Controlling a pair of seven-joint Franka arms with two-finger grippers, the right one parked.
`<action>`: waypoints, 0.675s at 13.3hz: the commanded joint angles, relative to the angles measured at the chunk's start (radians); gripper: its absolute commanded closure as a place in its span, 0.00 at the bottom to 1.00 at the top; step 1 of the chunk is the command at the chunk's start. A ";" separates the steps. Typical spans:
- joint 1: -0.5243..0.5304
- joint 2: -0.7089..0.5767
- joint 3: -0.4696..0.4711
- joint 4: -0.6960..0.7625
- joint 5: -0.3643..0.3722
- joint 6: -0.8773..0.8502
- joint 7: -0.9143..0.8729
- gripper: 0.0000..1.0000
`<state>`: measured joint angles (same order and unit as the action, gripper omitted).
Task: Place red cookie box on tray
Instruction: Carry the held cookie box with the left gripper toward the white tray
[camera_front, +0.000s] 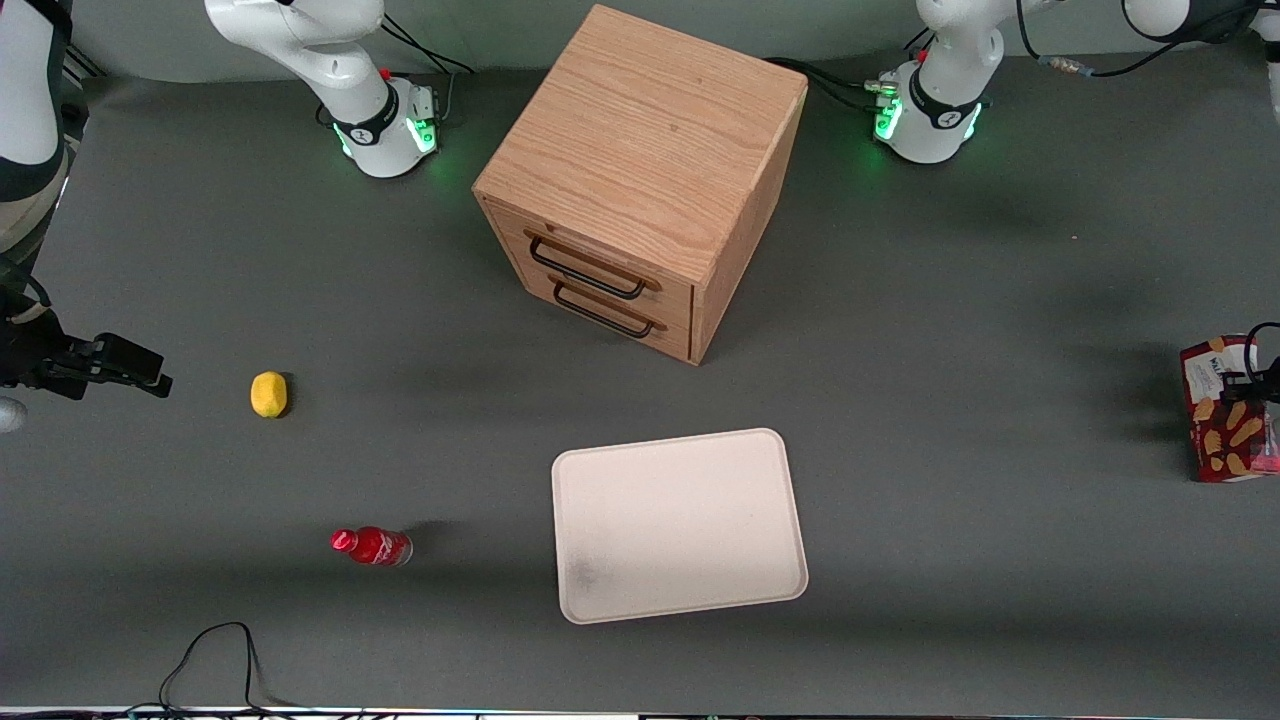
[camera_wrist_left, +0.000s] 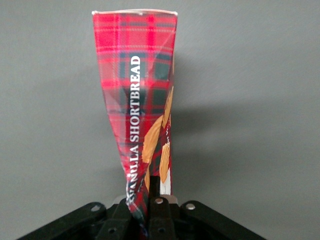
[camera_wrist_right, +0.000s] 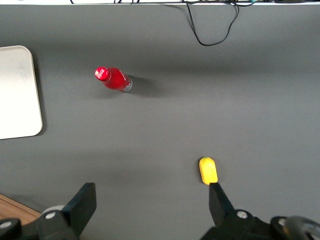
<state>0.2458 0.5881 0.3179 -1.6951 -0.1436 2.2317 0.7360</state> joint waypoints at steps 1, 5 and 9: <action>-0.055 -0.085 0.006 0.084 0.002 -0.185 -0.028 1.00; -0.109 -0.200 -0.107 0.288 0.087 -0.562 -0.348 1.00; -0.221 -0.226 -0.247 0.446 0.098 -0.727 -0.701 1.00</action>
<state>0.0758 0.3432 0.1241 -1.3269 -0.0670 1.5506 0.1929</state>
